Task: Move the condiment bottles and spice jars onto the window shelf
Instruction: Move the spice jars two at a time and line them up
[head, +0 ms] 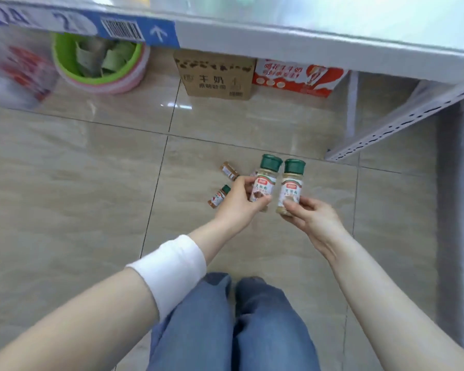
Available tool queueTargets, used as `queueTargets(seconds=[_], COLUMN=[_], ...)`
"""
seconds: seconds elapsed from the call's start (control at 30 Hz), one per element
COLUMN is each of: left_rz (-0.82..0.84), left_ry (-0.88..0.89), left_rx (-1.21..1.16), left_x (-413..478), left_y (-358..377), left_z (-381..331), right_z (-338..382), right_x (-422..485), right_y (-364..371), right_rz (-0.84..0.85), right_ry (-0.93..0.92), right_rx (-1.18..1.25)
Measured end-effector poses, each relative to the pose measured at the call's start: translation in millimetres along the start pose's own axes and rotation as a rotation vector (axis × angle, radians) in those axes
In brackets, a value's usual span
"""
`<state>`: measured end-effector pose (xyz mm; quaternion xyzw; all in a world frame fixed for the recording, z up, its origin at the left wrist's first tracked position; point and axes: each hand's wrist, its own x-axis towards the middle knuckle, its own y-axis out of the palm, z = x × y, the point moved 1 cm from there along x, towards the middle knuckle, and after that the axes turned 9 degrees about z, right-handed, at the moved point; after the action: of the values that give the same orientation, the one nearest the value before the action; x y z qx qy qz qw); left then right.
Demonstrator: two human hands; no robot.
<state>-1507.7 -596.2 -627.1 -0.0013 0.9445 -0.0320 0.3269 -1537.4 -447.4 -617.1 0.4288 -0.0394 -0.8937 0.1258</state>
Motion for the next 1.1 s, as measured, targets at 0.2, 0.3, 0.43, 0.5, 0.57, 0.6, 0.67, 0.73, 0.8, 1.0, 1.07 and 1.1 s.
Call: queueTargets(seconds=[0.2,0.3,0.43,0.5,0.57,0.6,0.67,0.73,0.8,1.0,1.07,1.1], left_rz=[0.012,0.006,-0.012,-0.02,-0.035,-0.04,-0.046,-0.047,-0.057,-0.042,-0.06,-0.06], left_ry=[0.148,0.222,0.281,0.322,0.391,0.422,0.475,0.522,0.572,0.729,0.757,0.77], left_rx=[-0.063,-0.06,-0.032,-0.006,-0.012,-0.018,-0.036,-0.022,0.013,0.071,0.087,0.087], left_x=[-114,-165,-220,-243,-264,-272,-288,-298,-305,-317,-316,-315], left_y=[10,17,29,37,44,48,52,55,56,49,42,38], left_z=[-152,-218,-288,-317,-343,-355,-377,-398,-420,-490,-514,-526], right_z=[111,158,212,235,255,265,283,298,313,379,404,417], right_x=[-155,-218,-286,-314,-340,-353,-376,-393,-406,-431,-435,-436], right_y=[10,9,6,2,-2,-3,-7,-9,-10,-1,4,8], right_rz=[-0.004,0.015,0.031,0.033,0.03,0.026,0.007,-0.006,-0.015,-0.046,-0.072,-0.086], right_ry=[-0.144,-0.216,-0.31,-0.37,-0.438,-0.47,-0.529,-0.579,-0.616,-0.739,-0.772,-0.788], right_rx=[0.057,0.042,0.019,0.025,0.01,-0.005,-0.029,-0.043,-0.059,-0.107,-0.147,-0.159])
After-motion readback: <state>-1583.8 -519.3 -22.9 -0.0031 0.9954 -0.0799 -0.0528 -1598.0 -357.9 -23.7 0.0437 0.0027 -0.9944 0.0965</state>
